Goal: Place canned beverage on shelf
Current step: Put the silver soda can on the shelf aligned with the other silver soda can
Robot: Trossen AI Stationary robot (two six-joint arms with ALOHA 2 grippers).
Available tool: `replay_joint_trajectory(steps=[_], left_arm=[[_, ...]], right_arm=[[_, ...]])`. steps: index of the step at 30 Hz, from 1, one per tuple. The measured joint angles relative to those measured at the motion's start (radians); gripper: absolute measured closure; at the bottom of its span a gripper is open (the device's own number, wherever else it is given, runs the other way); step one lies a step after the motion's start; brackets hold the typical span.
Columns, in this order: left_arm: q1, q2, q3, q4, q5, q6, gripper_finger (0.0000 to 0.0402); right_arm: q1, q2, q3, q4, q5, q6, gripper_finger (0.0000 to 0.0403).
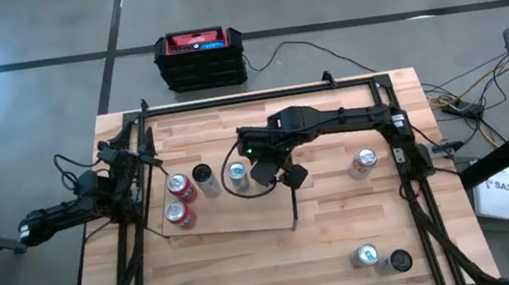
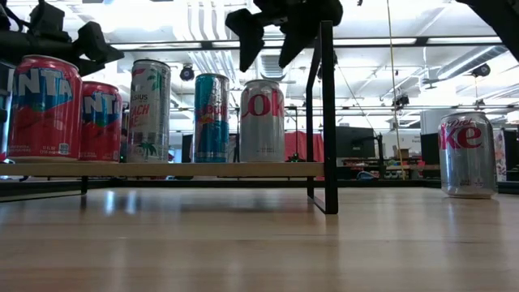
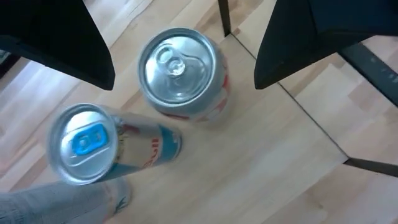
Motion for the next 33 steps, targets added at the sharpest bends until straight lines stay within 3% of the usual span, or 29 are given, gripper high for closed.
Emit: replay_joint_trajectory(steps=[4,8,14,25,33], left_arm=[[0.0,0.0,0.0,0.0,0.0,0.0,0.0091],[0.0,0.0,0.0,0.0,0.0,0.0,0.0091],[0.0,0.0,0.0,0.0,0.0,0.0,0.0091],[0.0,0.0,0.0,0.0,0.0,0.0,0.0091],[0.0,0.003,0.0,-0.003,-0.001,0.0,0.0091]], right_arm=[[0.004,0.007,0.0,-0.004,0.027,0.036,0.0033],[0.031,-0.005,0.0,-0.018,0.154,0.216,0.0032],[0.059,-0.048,-0.001,-0.076,0.226,0.472,0.0032],[0.057,-0.153,-0.016,-0.252,0.426,1.353,0.004],[0.055,-0.293,-0.226,-0.26,0.392,1.738,0.004]])
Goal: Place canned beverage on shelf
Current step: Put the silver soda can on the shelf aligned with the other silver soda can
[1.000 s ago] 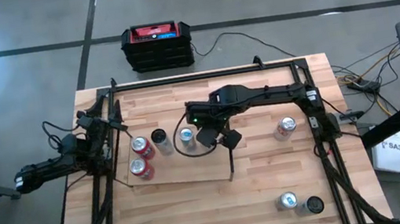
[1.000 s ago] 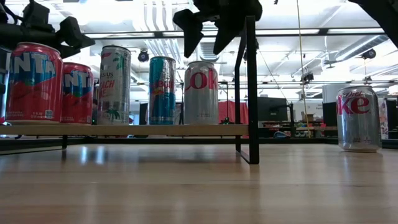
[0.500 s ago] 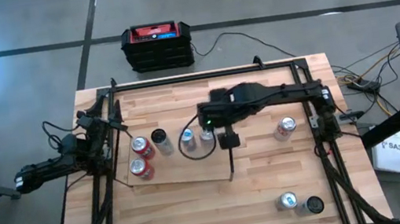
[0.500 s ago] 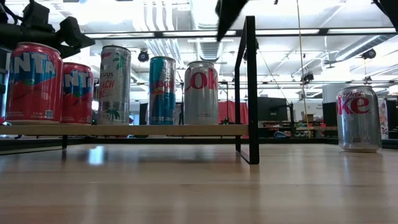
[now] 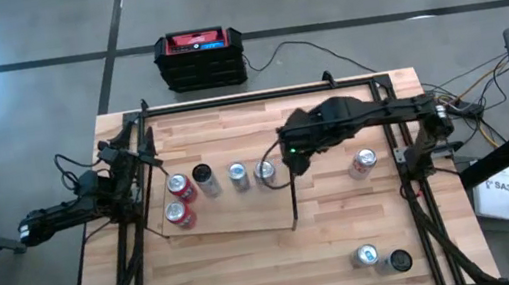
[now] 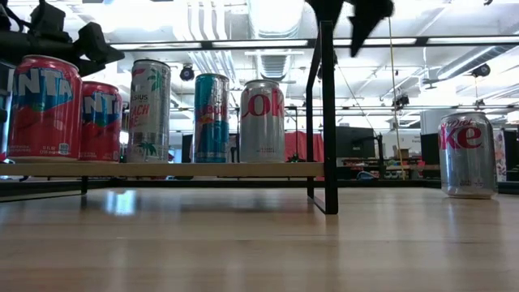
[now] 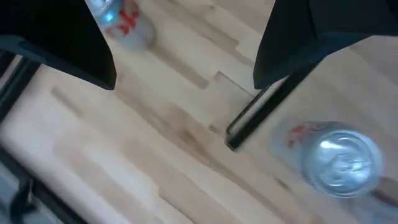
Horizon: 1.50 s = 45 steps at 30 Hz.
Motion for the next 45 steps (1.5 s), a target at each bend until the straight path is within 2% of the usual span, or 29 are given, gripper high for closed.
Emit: replay_joint_trajectory(steps=[6,10,15,24,30,39,45], left_arm=[[0.0,0.001,0.0,0.003,-0.002,0.0,0.0091],[0.0,0.001,0.0,0.002,-0.002,0.0,0.0091],[0.0,0.001,0.0,0.003,-0.002,0.0,0.0091],[0.0,0.001,0.0,0.002,-0.003,0.0,0.0091],[0.0,0.001,0.0,0.002,-0.002,0.0,0.0091],[0.0,0.001,0.0,0.003,-0.003,0.0,0.0091],[0.0,0.001,0.0,0.002,-0.003,0.0,0.0091]], right_arm=[[0.0,-0.157,-0.264,0.003,-0.011,0.272,0.004],[0.0,-0.241,-0.404,0.002,-0.134,0.424,0.004],[0.0,-0.299,-0.506,0.003,-0.282,0.583,0.004],[0.0,-0.338,-0.646,0.004,-0.323,0.794,0.004],[0.0,-0.338,-0.65,0.006,-0.386,0.788,0.004],[0.0,-0.338,-0.548,0.131,-0.279,0.657,0.004],[0.0,-0.326,-0.561,0.076,-0.29,0.69,0.004]])
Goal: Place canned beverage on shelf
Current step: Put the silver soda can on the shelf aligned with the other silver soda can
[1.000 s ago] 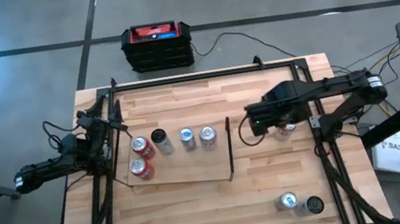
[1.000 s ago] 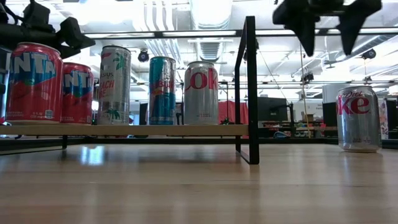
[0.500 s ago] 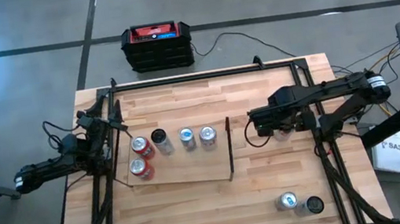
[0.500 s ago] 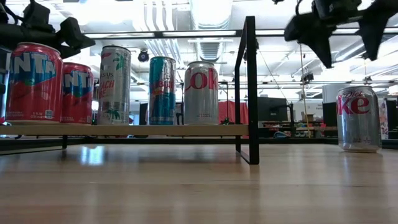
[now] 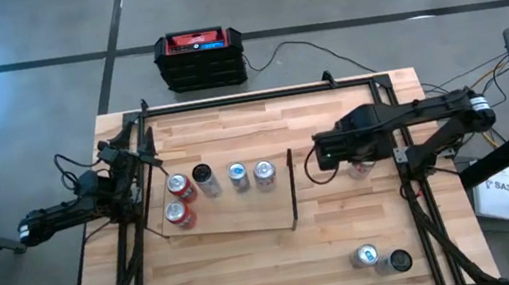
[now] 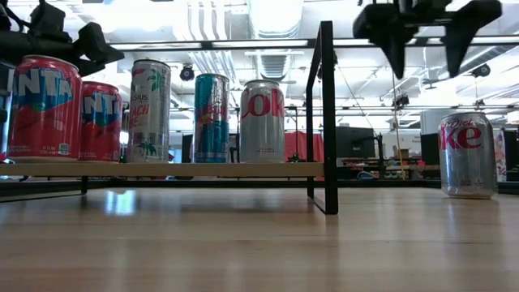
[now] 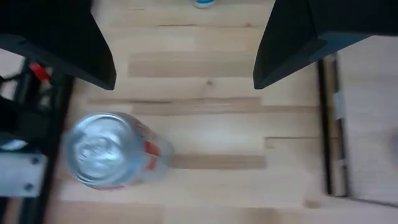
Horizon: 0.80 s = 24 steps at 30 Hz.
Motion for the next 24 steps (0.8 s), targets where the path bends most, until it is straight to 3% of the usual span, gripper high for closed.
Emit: replay_joint_trajectory(steps=[6,19,24], left_arm=[[0.0,0.0,0.0,0.0,0.0,0.0,0.0091],[0.0,0.0,0.0,0.0,0.0,0.0,0.0091],[0.0,0.0,0.0,0.0,0.0,0.0,0.0091]], right_arm=[[0.002,0.004,-0.031,-0.074,-0.018,0.11,0.004],[0.002,-0.006,-0.177,-0.069,-0.017,0.339,0.004],[0.002,-0.006,-0.214,-0.034,0.008,0.357,0.004]])
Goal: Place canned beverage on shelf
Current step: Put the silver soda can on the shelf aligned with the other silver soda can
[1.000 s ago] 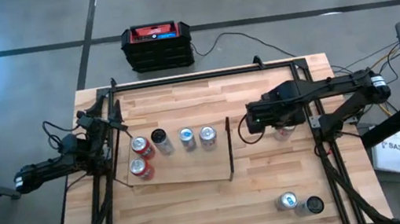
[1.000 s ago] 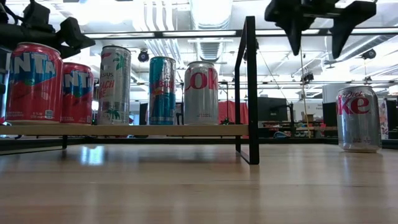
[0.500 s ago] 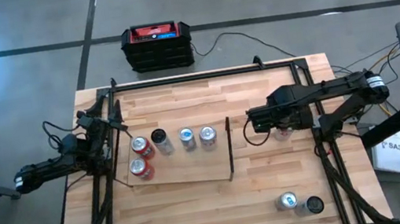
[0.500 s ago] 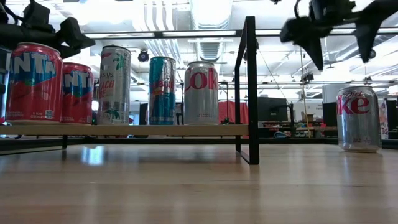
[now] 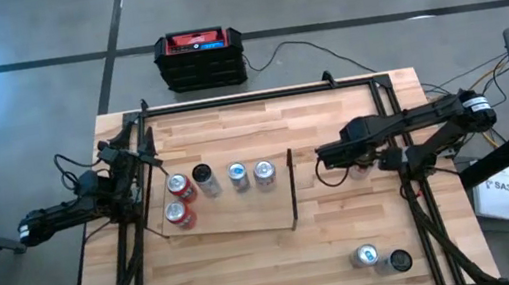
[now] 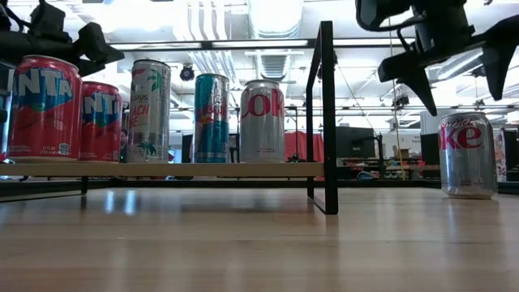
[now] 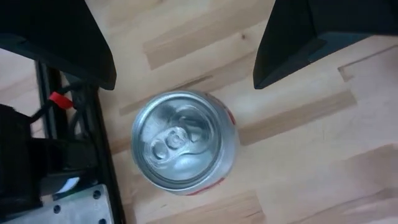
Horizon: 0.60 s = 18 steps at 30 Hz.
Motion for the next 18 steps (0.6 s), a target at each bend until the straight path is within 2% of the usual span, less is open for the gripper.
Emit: replay_joint_trajectory(steps=[8,18], left_arm=[[0.0,0.0,0.0,0.0,0.0,0.0,0.0091],[0.0,0.0,0.0,0.0,0.0,0.0,0.0091]], right_arm=[[0.0,0.0,-0.088,0.039,0.036,0.107,0.004],[0.0,-0.002,-0.186,0.112,0.129,0.195,0.004]])
